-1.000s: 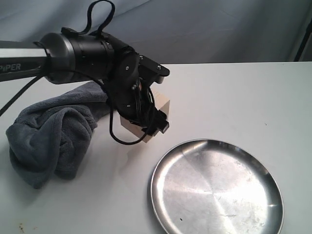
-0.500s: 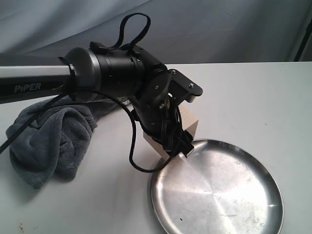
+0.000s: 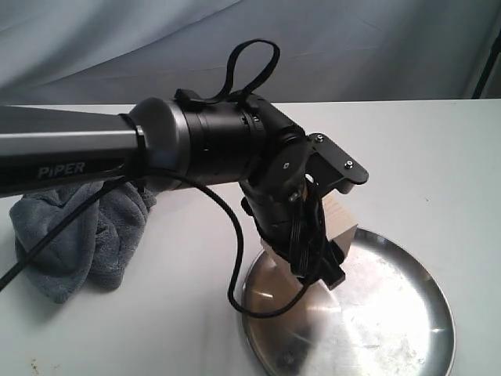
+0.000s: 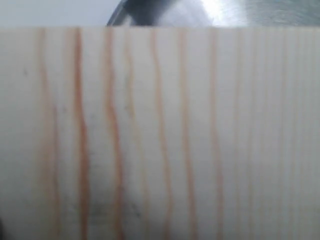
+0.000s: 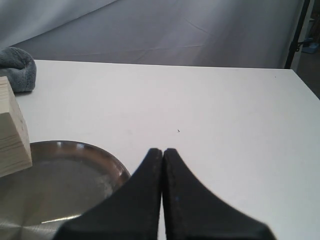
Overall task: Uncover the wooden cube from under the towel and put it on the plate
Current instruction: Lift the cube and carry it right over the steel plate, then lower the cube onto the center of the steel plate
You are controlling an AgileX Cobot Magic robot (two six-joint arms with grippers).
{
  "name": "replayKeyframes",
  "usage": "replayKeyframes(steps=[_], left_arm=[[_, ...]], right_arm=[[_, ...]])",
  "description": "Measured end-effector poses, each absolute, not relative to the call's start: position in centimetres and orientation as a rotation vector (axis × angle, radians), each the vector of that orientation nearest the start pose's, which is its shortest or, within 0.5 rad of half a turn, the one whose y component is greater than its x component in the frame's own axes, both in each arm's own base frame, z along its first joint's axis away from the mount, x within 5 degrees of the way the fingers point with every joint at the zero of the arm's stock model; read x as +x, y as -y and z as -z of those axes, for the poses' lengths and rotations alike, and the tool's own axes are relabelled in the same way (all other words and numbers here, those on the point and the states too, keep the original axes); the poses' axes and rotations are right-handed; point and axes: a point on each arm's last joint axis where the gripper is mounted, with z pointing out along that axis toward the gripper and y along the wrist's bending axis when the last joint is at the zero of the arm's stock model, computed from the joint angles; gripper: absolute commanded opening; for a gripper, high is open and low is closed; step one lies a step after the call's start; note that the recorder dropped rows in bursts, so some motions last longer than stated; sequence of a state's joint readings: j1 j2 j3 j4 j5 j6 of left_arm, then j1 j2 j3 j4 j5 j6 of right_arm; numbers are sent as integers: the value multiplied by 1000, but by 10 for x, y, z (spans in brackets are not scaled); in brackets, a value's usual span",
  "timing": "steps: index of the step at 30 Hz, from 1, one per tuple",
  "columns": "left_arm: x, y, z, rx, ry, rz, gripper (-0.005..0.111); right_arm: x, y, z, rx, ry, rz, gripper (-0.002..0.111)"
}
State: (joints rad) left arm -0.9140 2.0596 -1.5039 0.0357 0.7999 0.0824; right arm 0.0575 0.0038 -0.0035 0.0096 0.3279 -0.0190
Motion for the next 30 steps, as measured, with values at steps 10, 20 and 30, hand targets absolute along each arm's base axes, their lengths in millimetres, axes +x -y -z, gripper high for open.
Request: replayKeyframes(steps=[10, 20, 30], left_arm=[[240, 356, -172, 1592, -2385, 293, 0], [236, 362, -144, 1642, -2434, 318, 3], [238, 364, -139, 1659, -2393, 320, 33]], right_arm=[[54, -3, -185, -63, -1811, -37, 0], [54, -3, -185, -63, -1811, -37, 0], [54, -3, -185, -63, -1811, -37, 0]])
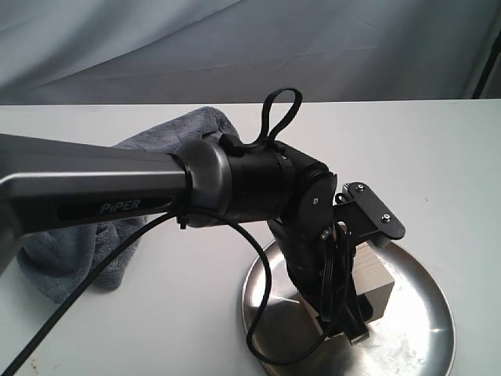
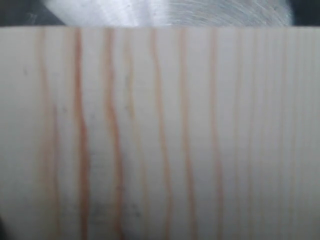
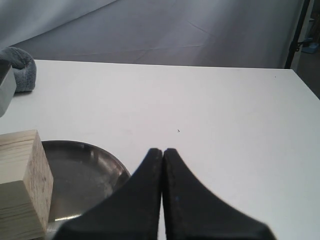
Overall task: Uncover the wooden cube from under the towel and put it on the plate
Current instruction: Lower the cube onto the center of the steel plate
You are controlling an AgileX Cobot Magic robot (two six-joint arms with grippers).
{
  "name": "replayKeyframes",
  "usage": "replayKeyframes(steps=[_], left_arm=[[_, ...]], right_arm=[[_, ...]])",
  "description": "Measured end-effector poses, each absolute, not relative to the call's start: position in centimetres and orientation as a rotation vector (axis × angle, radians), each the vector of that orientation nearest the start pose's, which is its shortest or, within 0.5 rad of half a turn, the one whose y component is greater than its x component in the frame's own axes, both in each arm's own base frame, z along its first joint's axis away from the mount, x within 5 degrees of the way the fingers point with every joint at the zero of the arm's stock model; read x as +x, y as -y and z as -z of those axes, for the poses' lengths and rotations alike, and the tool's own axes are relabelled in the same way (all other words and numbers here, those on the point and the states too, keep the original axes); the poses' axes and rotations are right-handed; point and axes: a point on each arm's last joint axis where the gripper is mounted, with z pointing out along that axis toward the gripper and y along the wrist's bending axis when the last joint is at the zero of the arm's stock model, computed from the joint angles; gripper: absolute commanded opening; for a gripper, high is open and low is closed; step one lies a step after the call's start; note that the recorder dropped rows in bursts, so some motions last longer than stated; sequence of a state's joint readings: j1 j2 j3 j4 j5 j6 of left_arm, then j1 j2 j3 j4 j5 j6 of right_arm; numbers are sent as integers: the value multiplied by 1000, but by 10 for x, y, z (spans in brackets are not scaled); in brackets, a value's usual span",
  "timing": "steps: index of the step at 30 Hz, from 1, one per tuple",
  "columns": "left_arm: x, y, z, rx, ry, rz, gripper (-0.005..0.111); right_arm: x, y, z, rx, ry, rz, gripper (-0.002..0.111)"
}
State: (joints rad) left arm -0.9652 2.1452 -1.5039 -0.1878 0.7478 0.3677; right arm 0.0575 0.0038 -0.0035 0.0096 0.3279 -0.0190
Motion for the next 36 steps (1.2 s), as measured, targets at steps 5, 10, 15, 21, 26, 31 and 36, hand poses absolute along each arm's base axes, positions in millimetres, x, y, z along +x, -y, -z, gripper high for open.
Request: replayKeyframes(steps=[5, 10, 15, 21, 26, 31, 36], left_arm=[[238, 364, -139, 1661, -2391, 319, 50], [238, 364, -139, 1661, -2391, 319, 58], [238, 364, -139, 1661, -2391, 319, 63], [238, 364, -139, 1661, -2391, 319, 73], [238, 364, -139, 1661, -2391, 319, 80], [238, 364, -139, 1663, -2393, 319, 80], [238, 364, -139, 1665, -2396, 318, 80]], right_arm=[[54, -3, -185, -63, -1811, -37, 0], [54, -3, -185, -63, -1811, -37, 0], [54, -3, -185, -63, -1811, -37, 0], [54, -3, -185, -63, -1811, -37, 0], [54, -3, -185, -63, -1811, -37, 0], [54, -3, -185, -63, -1811, -37, 0], [54, -3, -185, -63, -1811, -37, 0]])
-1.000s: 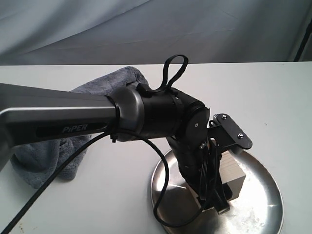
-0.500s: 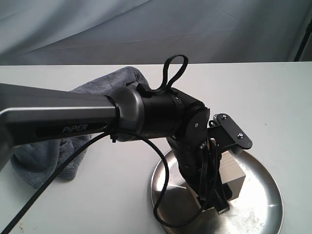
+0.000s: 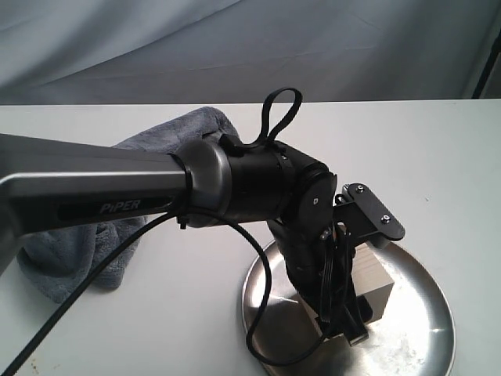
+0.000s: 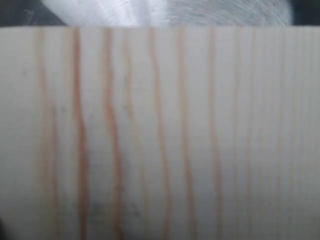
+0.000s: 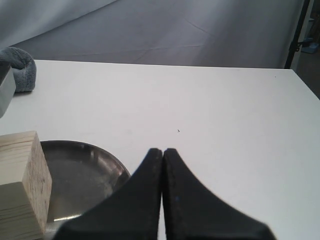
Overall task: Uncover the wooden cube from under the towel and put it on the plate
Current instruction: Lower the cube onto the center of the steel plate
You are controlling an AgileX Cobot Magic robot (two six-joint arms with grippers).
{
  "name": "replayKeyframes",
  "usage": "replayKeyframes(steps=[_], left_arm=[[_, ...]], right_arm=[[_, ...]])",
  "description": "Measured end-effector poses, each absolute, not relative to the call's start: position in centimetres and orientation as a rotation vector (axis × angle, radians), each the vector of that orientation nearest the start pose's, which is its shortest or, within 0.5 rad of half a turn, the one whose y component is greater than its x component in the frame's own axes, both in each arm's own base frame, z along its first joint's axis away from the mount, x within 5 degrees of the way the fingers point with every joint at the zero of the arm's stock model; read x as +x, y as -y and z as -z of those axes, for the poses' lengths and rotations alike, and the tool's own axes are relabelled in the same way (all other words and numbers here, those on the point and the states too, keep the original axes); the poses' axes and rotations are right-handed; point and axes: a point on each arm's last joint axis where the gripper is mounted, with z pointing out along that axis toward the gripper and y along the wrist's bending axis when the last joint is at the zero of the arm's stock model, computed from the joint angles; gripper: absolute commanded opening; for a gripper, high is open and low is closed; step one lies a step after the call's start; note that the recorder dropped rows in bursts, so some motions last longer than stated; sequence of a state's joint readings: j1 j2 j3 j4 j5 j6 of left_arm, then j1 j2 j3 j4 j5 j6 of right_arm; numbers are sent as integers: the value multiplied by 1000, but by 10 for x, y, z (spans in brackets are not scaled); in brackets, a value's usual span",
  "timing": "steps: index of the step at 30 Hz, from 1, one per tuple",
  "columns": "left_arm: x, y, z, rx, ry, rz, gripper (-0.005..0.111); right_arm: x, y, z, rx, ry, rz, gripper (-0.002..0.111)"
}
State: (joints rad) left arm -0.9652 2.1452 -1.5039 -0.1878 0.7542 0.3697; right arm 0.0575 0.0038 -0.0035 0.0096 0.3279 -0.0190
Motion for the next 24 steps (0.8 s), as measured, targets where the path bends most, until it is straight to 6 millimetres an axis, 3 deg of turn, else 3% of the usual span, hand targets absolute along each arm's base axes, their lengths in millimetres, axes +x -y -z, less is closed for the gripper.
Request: replayKeyframes(steps=[4, 8, 20, 24], left_arm=[[238, 364, -139, 1665, -2396, 318, 82], [238, 365, -141, 1657, -2386, 322, 100], [238, 365, -142, 1654, -2383, 325, 101], [238, 364, -154, 1639, -2362, 339, 101]], right_arm=[[54, -3, -185, -63, -1811, -37, 0], [54, -3, -185, -63, -1811, -37, 0], [54, -3, -185, -63, -1811, -37, 0], [54, -3, -185, -63, -1811, -37, 0]])
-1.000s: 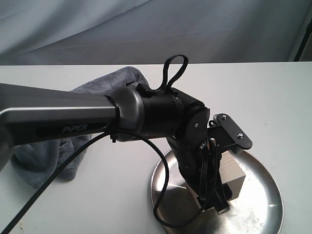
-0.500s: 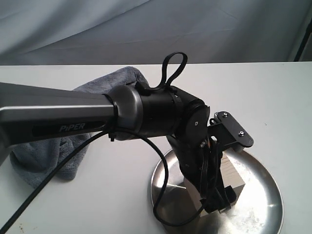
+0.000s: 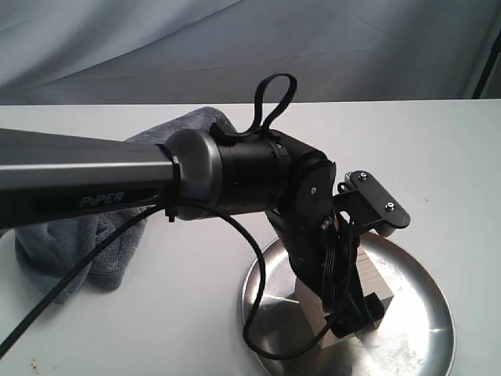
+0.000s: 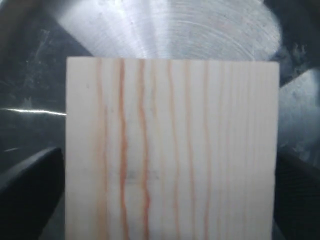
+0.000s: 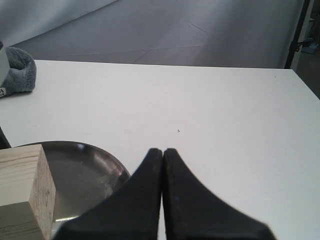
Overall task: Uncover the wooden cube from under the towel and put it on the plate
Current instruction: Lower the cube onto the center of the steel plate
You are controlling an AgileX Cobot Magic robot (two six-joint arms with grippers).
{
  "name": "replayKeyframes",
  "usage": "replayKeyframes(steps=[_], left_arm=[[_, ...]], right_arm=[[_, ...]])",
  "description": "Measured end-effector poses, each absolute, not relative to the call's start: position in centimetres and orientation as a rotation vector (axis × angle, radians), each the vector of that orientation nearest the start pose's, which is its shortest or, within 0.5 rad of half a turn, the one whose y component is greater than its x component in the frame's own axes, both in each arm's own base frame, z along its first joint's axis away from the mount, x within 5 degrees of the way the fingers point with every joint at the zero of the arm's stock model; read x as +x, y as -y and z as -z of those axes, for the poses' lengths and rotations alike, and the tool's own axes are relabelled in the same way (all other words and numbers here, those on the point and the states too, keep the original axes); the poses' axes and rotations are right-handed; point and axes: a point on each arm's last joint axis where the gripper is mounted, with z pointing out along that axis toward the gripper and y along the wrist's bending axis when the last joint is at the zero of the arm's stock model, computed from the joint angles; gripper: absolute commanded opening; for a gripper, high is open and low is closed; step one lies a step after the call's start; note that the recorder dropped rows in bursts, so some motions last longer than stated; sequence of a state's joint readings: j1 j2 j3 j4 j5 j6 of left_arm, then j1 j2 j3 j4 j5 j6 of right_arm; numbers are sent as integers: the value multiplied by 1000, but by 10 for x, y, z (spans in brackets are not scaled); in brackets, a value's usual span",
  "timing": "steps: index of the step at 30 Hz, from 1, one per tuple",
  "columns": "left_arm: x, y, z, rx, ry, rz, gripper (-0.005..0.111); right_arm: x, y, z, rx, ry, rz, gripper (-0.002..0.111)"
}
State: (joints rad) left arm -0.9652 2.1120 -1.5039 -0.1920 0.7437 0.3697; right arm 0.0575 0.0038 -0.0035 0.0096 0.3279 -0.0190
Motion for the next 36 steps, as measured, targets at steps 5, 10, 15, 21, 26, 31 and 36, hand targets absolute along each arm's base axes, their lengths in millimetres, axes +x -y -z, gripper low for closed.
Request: replayKeyframes(steps=[5, 10, 15, 21, 26, 31, 36], left_arm=[[237, 363, -171, 1617, -2330, 360, 101], [236, 361, -188, 1598, -2295, 375, 101], [235, 360, -195, 1590, -2281, 382, 101], [234, 359, -196, 1603, -2290, 378, 101], [234, 359, -196, 1604, -2292, 378, 101], [234, 359, -196, 1604, -2292, 378, 101], [234, 359, -196, 1604, -2292, 378, 101]], right_arm=[[54, -3, -185, -63, -1811, -37, 0], [54, -3, -185, -63, -1811, -37, 0], [54, -3, -185, -63, -1811, -37, 0], [54, -3, -185, -63, -1811, -37, 0], [54, -3, -185, -63, -1811, -37, 0], [54, -3, -185, -63, -1811, -37, 0], [54, -3, -185, -63, -1811, -37, 0]])
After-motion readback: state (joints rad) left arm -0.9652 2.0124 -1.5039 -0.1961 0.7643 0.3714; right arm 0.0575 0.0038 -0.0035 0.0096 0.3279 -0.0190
